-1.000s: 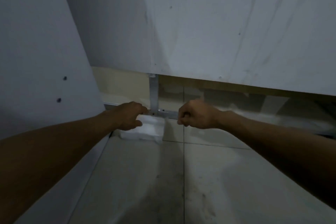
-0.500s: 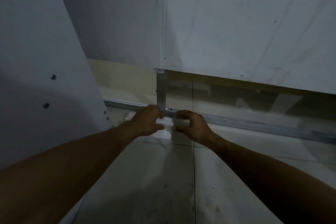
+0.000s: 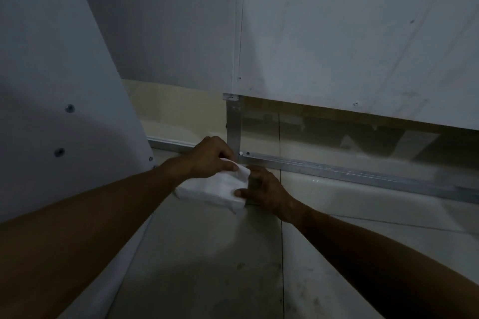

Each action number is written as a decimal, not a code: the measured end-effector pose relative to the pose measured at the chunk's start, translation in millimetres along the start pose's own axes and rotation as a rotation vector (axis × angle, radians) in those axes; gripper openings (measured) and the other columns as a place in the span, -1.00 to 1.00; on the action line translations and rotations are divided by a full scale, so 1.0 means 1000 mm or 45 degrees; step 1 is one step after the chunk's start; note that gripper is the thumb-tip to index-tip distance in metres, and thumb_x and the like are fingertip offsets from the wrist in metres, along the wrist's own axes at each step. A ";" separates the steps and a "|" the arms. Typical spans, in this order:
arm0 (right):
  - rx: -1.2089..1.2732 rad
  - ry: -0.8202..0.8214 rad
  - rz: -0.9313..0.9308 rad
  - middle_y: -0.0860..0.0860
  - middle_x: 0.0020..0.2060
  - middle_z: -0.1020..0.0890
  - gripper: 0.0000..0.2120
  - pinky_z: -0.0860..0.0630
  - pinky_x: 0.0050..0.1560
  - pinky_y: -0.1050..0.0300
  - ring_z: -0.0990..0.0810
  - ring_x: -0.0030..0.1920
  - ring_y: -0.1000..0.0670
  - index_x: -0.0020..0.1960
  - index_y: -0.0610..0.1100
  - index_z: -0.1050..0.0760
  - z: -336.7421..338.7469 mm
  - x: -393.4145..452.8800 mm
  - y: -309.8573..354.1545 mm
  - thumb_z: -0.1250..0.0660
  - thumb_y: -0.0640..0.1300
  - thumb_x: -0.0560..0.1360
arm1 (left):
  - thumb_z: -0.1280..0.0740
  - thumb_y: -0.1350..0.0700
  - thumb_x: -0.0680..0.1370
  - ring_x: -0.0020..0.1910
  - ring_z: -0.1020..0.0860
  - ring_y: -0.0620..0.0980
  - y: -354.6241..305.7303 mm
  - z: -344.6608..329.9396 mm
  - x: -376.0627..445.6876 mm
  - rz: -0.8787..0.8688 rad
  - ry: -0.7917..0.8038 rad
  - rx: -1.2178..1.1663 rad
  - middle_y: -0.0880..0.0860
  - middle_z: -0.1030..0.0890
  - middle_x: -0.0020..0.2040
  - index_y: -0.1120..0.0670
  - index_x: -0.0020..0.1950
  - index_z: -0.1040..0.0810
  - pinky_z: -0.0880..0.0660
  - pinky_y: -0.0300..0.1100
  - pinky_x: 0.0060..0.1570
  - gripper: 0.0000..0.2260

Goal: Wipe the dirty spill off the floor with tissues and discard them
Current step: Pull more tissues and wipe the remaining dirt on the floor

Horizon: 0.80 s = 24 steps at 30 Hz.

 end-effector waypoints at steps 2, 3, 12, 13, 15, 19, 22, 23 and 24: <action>-0.114 -0.005 -0.005 -0.11 0.36 -0.47 -0.40 -0.51 0.37 -0.13 -0.49 0.33 -0.10 0.40 -0.11 -0.44 -0.003 0.001 -0.004 -0.57 0.00 0.46 | -0.52 0.08 0.52 -0.10 -0.66 -0.13 0.001 0.003 0.000 -0.004 0.024 -0.006 0.02 -0.74 -0.04 0.09 0.01 -0.77 -0.62 -0.18 -0.05 -0.87; -0.146 -0.005 -0.014 -0.11 0.38 -0.45 -0.38 -0.48 0.39 -0.12 -0.47 0.35 -0.10 0.42 -0.11 -0.43 -0.004 0.002 -0.006 -0.57 0.01 0.46 | -0.53 0.08 0.51 -0.10 -0.66 -0.13 0.001 0.006 0.000 -0.002 0.028 -0.017 0.00 -0.75 -0.05 0.08 0.00 -0.78 -0.62 -0.17 -0.05 -0.88; -0.254 0.040 -0.060 -0.11 0.43 -0.45 -0.43 -0.38 0.47 -0.20 -0.41 0.45 -0.14 0.41 -0.11 -0.48 -0.006 0.007 -0.011 -0.53 0.05 0.48 | -0.55 0.07 0.48 -0.09 -0.70 -0.02 -0.012 0.040 0.012 0.047 -0.117 -0.252 0.02 -0.76 -0.08 0.11 -0.05 -0.78 -0.68 -0.03 -0.01 -0.87; -0.272 0.034 -0.069 -0.10 0.44 -0.44 -0.42 -0.38 0.48 -0.20 -0.41 0.46 -0.14 0.42 -0.10 -0.47 -0.006 0.008 -0.011 -0.53 0.06 0.49 | -0.56 0.07 0.48 -0.08 -0.70 -0.02 -0.015 0.040 0.012 0.043 -0.105 -0.248 0.01 -0.75 -0.07 0.11 -0.04 -0.78 -0.68 -0.04 -0.01 -0.86; -0.290 0.030 -0.085 -0.10 0.45 -0.44 -0.41 -0.38 0.47 -0.20 -0.40 0.46 -0.13 0.43 -0.08 -0.46 -0.006 0.009 -0.012 -0.53 0.07 0.48 | -0.55 0.09 0.49 -0.07 -0.70 -0.02 -0.019 0.038 0.011 0.037 -0.091 -0.256 0.01 -0.75 -0.07 0.12 -0.04 -0.78 -0.67 -0.06 -0.01 -0.87; -0.375 0.054 -0.056 -0.09 0.44 -0.45 -0.41 -0.37 0.48 -0.20 -0.40 0.46 -0.13 0.44 -0.08 -0.46 -0.006 0.009 -0.009 -0.50 0.11 0.50 | -0.54 0.10 0.50 -0.07 -0.69 -0.07 -0.024 0.045 0.010 -0.003 -0.142 -0.221 0.00 -0.75 -0.06 0.12 -0.03 -0.78 -0.65 -0.10 -0.01 -0.88; -0.410 0.038 -0.049 -0.09 0.45 -0.45 -0.39 -0.35 0.47 -0.19 -0.38 0.46 -0.12 0.45 -0.07 -0.45 -0.003 0.007 -0.006 -0.49 0.15 0.50 | -0.53 0.09 0.51 -0.04 -0.69 -0.06 -0.025 0.052 0.009 -0.013 -0.198 -0.209 0.01 -0.75 -0.04 0.12 -0.01 -0.78 -0.65 -0.08 0.04 -0.87; -0.422 0.036 -0.046 -0.10 0.45 -0.44 -0.39 -0.35 0.47 -0.19 -0.38 0.46 -0.12 0.46 -0.08 -0.45 -0.004 0.006 -0.006 -0.49 0.15 0.50 | -0.53 0.09 0.51 -0.03 -0.68 -0.04 -0.025 0.053 0.009 -0.013 -0.218 -0.204 0.02 -0.75 -0.04 0.12 0.00 -0.77 -0.64 -0.07 0.04 -0.87; -0.433 0.033 -0.043 -0.10 0.45 -0.44 -0.39 -0.35 0.47 -0.18 -0.39 0.45 -0.12 0.46 -0.08 -0.45 -0.004 0.006 -0.005 -0.49 0.15 0.50 | -0.53 0.08 0.52 -0.03 -0.68 -0.03 -0.025 0.055 0.008 -0.014 -0.240 -0.196 0.03 -0.75 -0.03 0.12 0.00 -0.77 -0.64 -0.07 0.04 -0.86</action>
Point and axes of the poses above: each hand's wrist, its own x-axis towards the middle knuckle, its own z-axis out of the back of the hand, y = z × x, the point moved 7 cm from there along x, towards the middle knuckle
